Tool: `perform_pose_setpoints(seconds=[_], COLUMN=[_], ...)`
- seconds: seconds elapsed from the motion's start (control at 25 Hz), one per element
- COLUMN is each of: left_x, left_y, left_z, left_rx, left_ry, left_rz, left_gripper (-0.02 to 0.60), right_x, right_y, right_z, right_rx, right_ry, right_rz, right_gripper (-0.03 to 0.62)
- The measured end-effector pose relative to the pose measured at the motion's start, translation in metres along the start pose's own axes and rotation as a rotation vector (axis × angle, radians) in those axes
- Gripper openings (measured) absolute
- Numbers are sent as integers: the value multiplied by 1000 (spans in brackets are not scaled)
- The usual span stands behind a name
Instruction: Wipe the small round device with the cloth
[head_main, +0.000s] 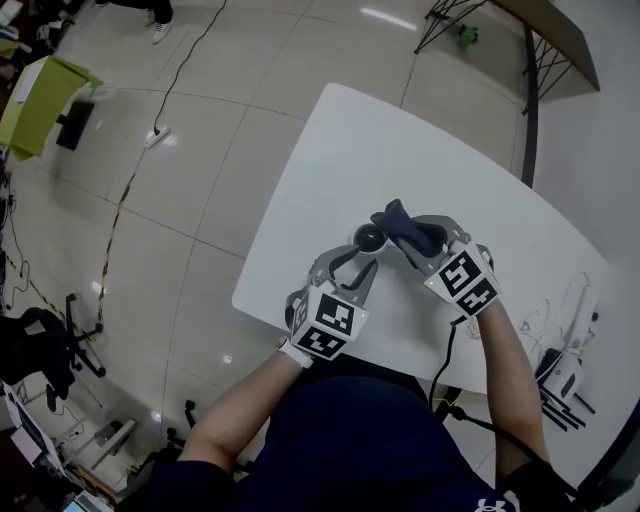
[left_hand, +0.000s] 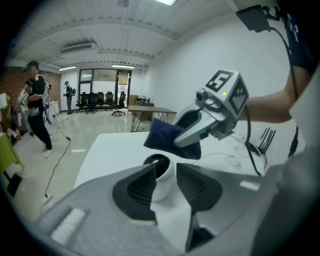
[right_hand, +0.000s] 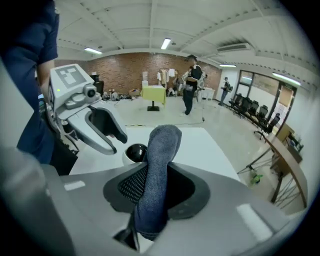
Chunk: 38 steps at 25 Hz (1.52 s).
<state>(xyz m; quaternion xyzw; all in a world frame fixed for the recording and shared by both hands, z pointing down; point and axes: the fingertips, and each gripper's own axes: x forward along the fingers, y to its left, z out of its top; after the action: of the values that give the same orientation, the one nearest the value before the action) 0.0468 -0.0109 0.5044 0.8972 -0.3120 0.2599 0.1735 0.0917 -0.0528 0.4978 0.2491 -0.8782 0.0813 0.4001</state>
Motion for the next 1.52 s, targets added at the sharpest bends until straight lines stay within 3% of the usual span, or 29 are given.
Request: perform_pose_setpoints(seconds=[0.16,0.28,1.08,1.52], left_x=[0,5,10,10], left_y=[-6,-9,-12,-7], left_z=[5,5,7,7], left_rx=[17,21,-36,-65], left_ry=[-15,-12,6,-5], left_rz=[-4,-10,-50,-39], left_gripper=[126,126,126,126], right_x=[-9,-2,47,98], right_y=[29,39,-19,-15], right_z=[20,14,7,-31], right_rx=[-243,-329,-420,-582], right_ry=[26,78,158,246], right_rz=[66,114,222,266], right_gripper=[107,107,107,106])
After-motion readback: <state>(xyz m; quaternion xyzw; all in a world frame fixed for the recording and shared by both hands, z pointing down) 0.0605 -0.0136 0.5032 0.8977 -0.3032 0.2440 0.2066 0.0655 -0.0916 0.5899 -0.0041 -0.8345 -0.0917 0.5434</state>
